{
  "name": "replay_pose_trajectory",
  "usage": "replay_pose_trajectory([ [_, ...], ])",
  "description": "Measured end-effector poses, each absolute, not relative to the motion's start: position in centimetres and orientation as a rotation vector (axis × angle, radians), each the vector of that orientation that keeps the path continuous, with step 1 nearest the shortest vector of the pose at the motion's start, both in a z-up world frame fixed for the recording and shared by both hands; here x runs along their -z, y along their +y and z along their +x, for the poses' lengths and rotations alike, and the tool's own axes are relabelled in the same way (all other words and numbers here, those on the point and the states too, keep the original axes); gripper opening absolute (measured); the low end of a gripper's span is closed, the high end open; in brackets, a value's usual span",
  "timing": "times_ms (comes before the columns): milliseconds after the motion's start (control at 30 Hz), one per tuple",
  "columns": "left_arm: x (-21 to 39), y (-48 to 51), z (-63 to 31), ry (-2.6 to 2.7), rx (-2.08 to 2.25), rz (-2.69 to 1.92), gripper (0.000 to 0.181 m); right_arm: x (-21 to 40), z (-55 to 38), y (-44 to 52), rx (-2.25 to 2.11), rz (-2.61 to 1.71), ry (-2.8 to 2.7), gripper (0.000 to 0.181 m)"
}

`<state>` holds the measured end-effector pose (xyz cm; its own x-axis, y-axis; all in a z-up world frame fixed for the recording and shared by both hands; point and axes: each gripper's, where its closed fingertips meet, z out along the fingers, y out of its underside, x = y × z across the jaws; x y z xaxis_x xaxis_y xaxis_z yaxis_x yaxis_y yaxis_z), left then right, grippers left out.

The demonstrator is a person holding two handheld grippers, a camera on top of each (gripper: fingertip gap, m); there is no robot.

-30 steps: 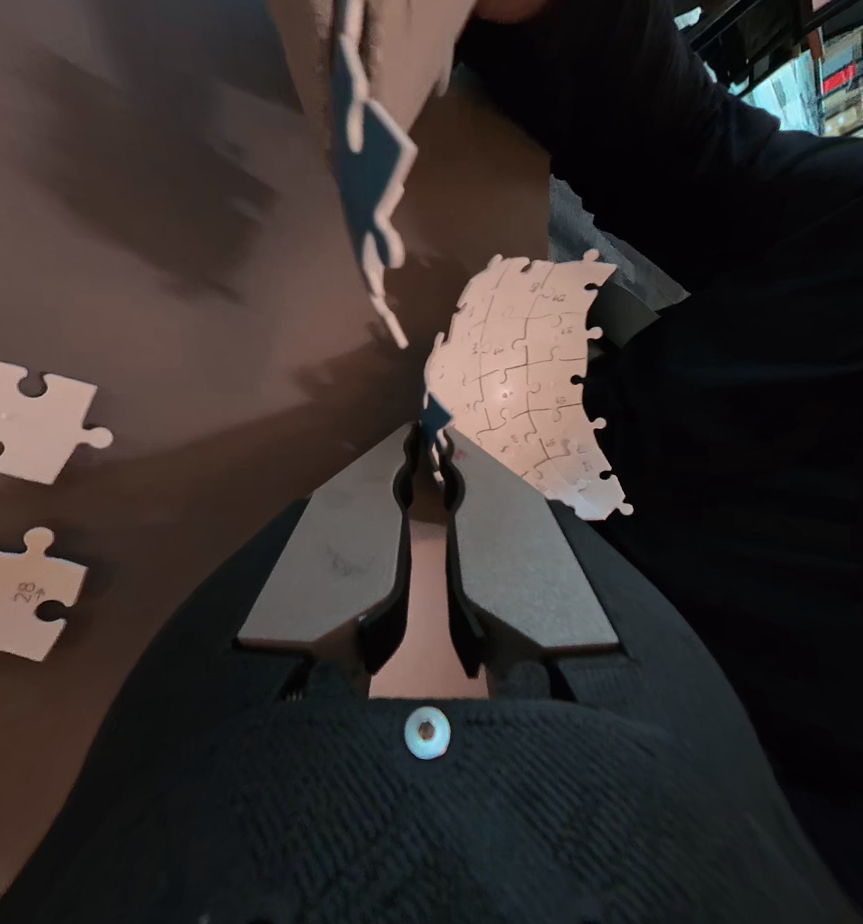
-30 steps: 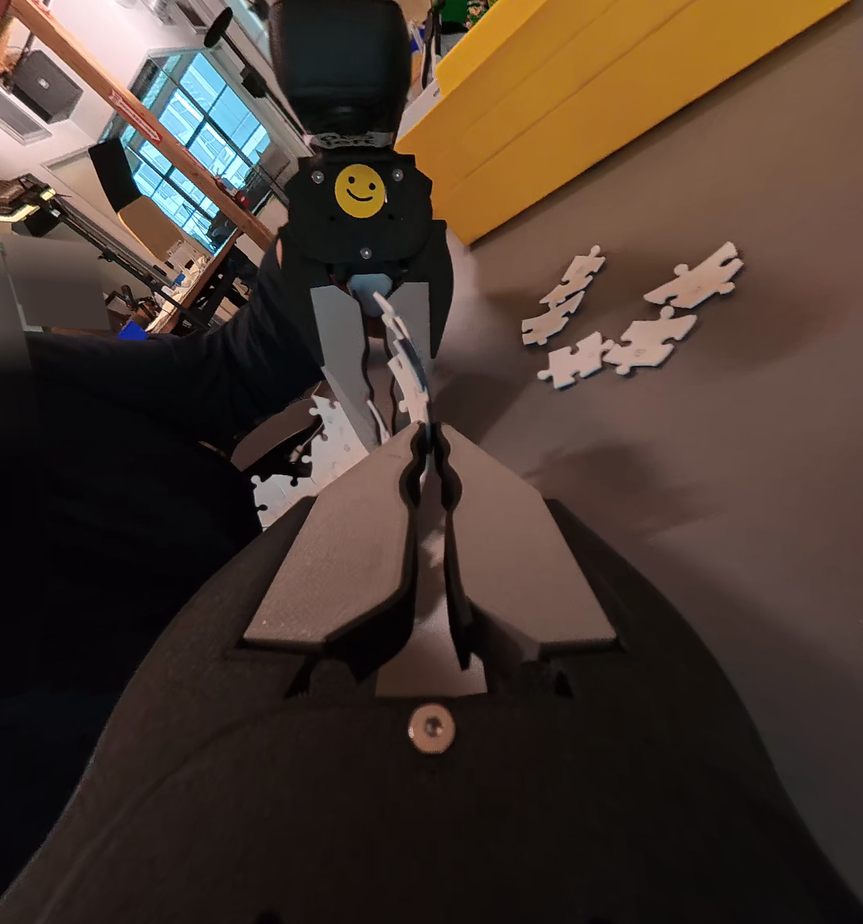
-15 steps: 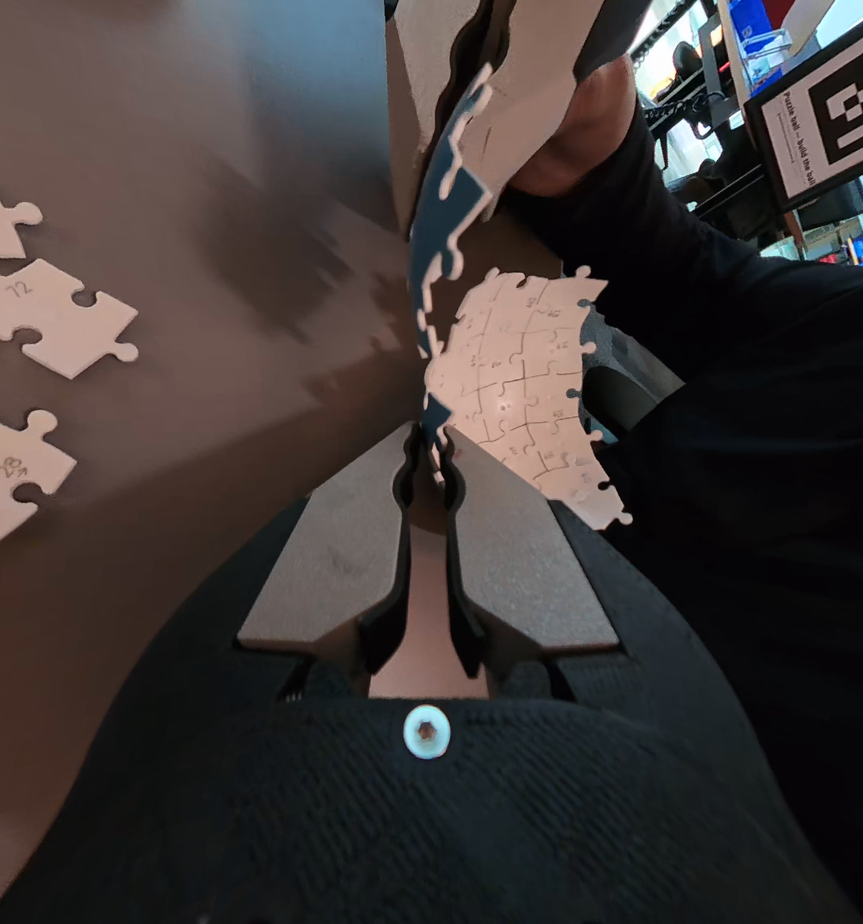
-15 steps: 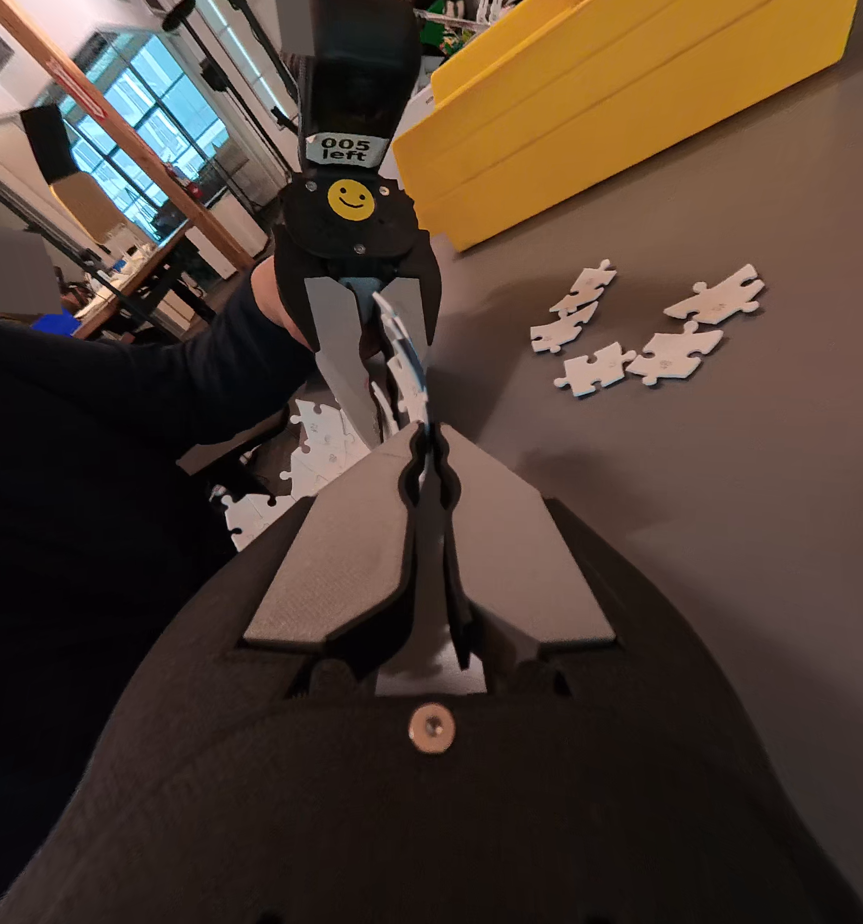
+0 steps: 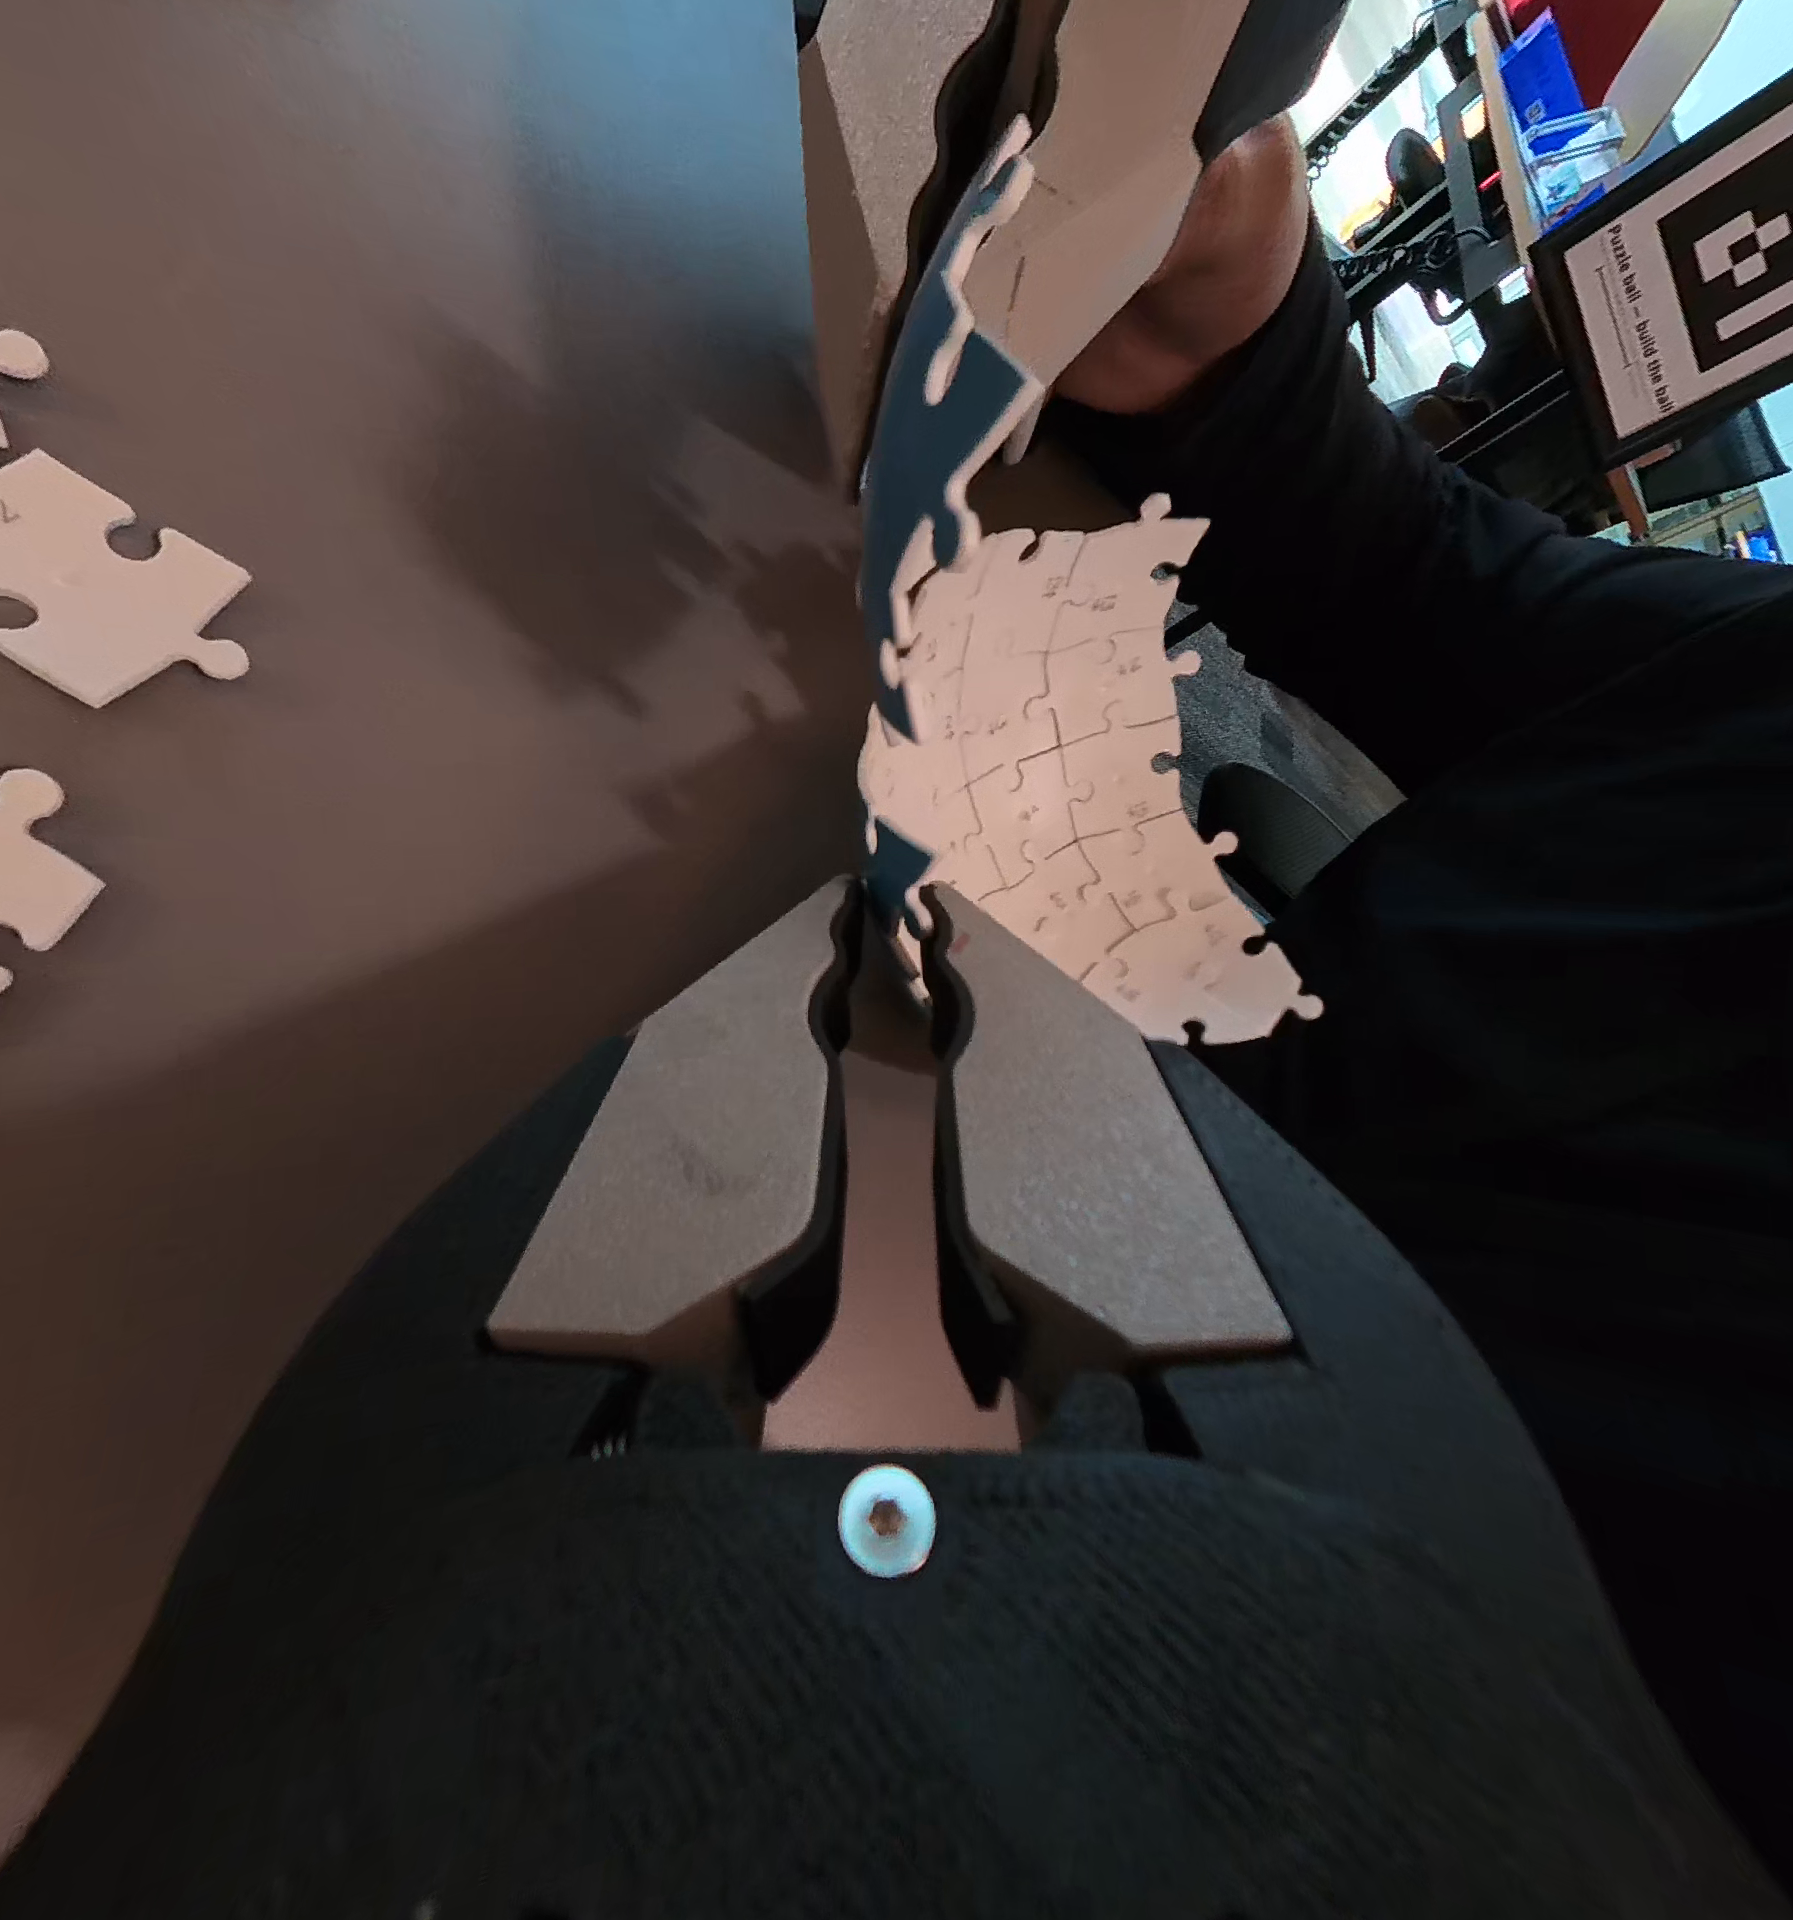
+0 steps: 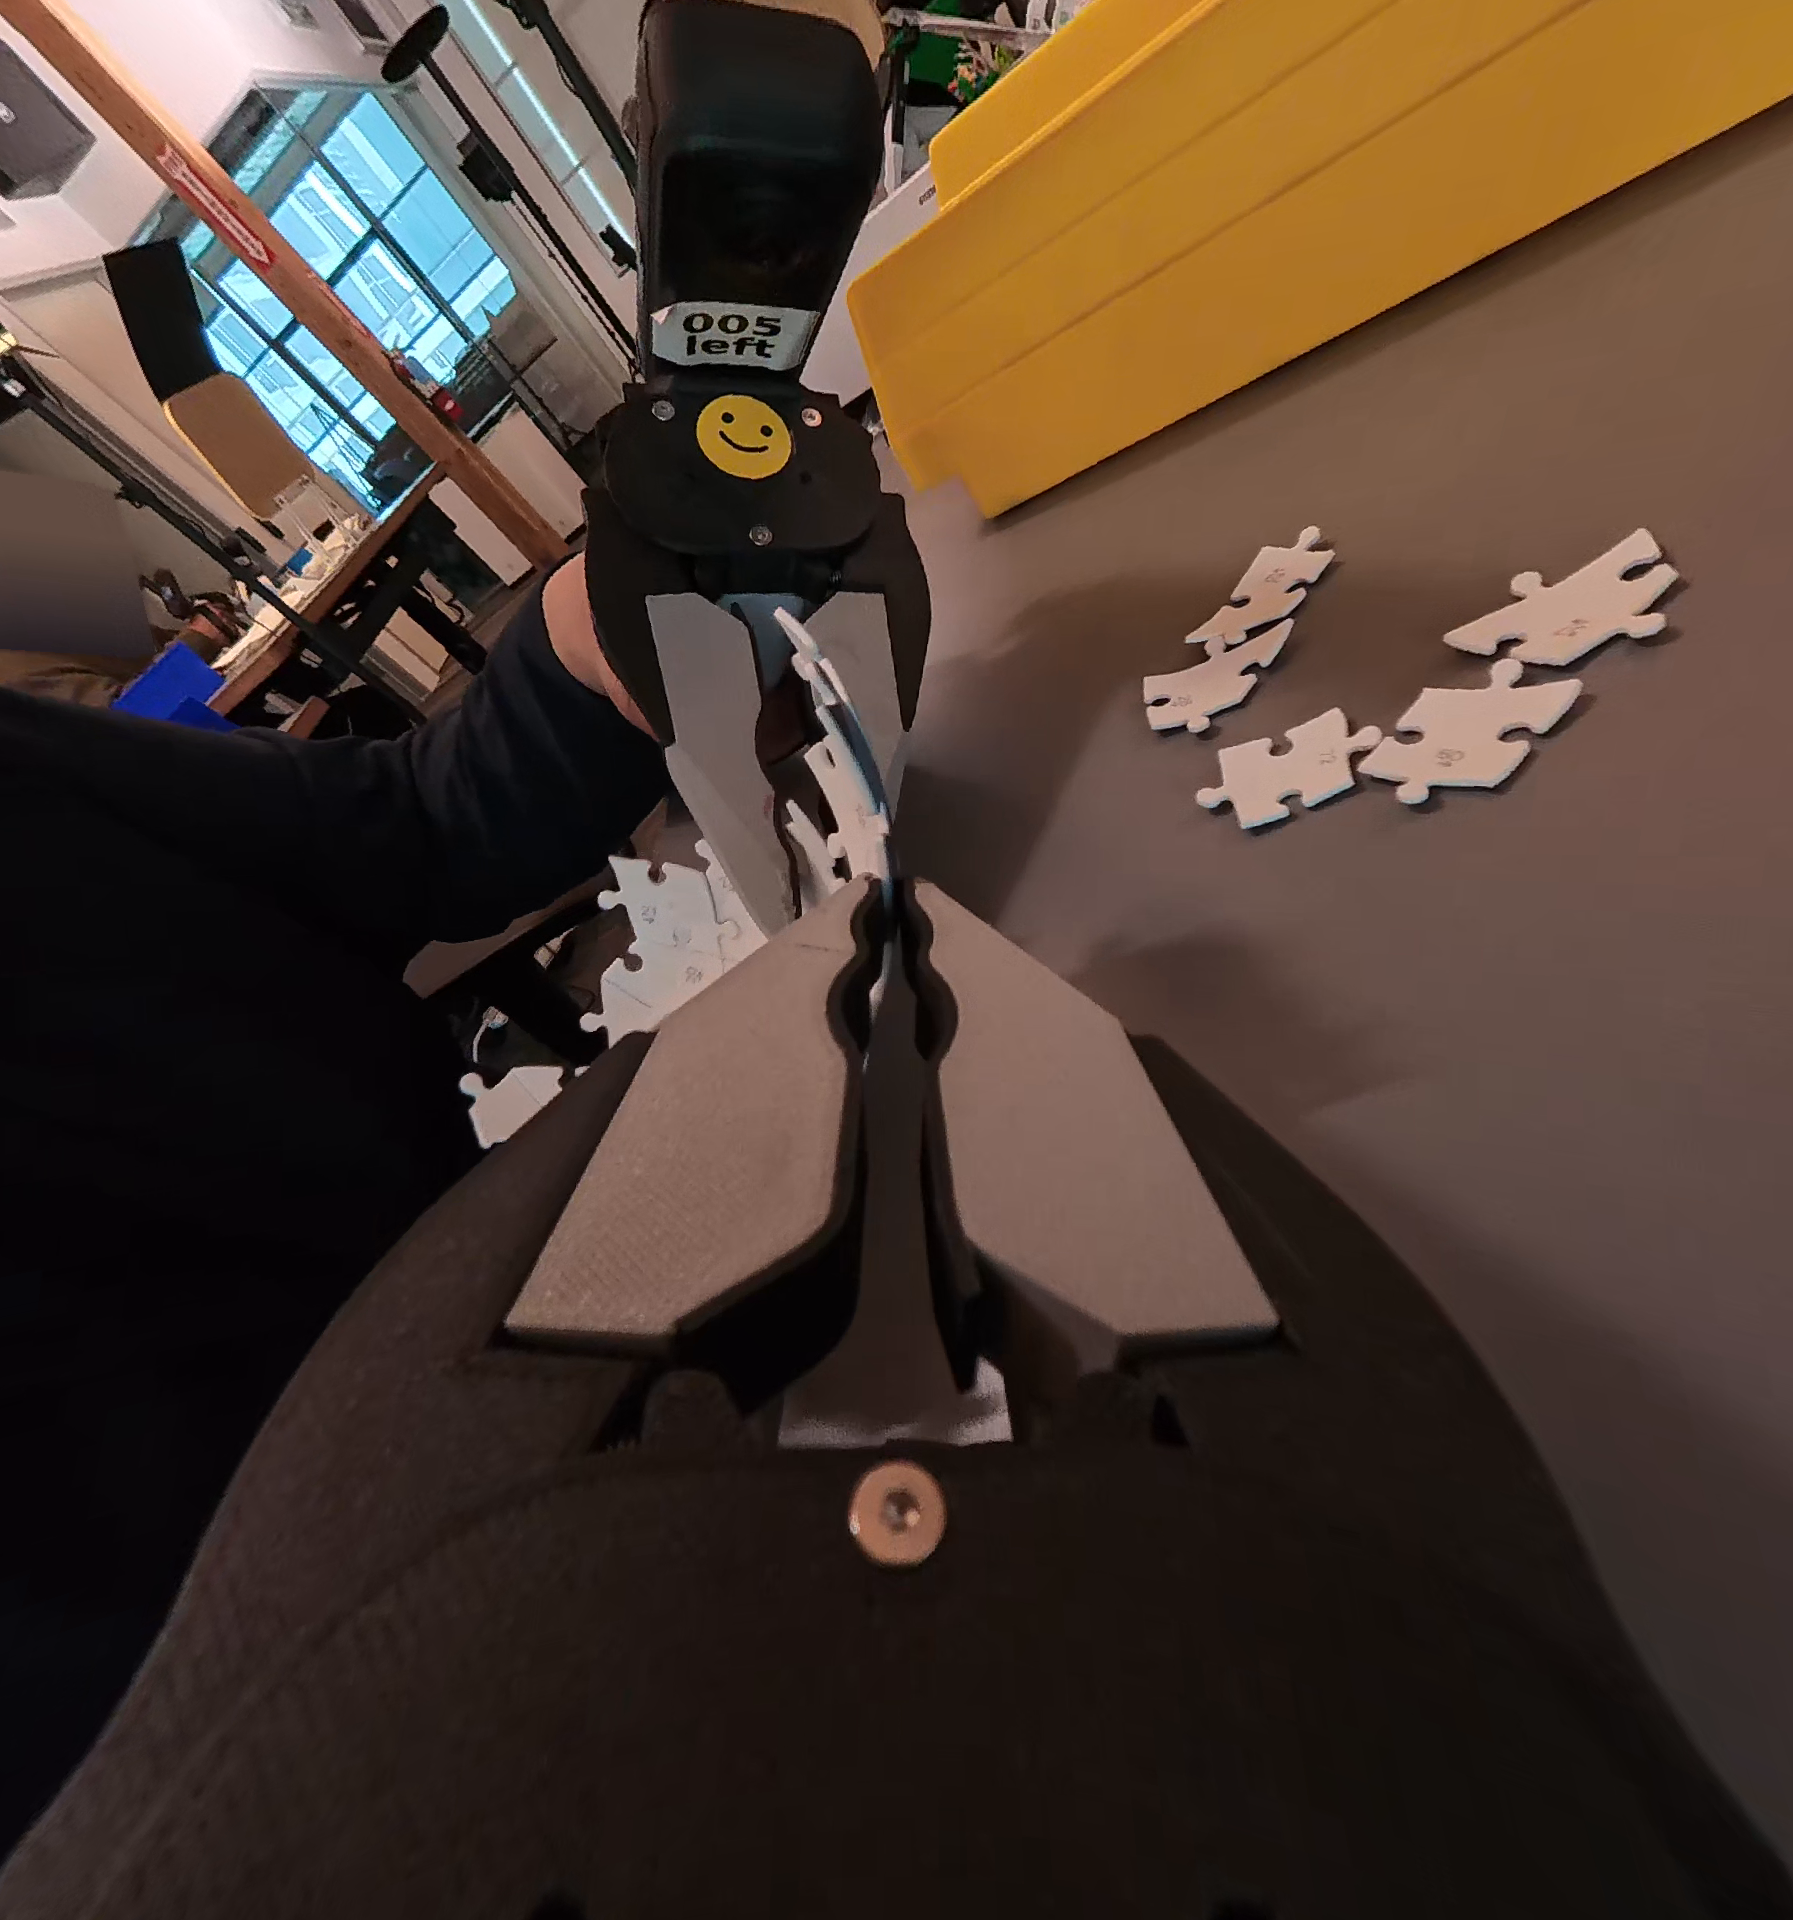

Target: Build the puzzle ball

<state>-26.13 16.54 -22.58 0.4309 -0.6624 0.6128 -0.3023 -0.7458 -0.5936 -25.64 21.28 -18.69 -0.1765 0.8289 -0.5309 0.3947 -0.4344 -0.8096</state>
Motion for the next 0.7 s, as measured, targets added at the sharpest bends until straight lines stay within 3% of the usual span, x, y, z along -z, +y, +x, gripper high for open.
replay_pose_trajectory([
  [700, 21.1, 17.0, -26.9, 0.789, 1.224, -2.257, 0.020, 18.4, -25.9, 21.2, -1.646, -1.707, -1.400, 0.000],
])
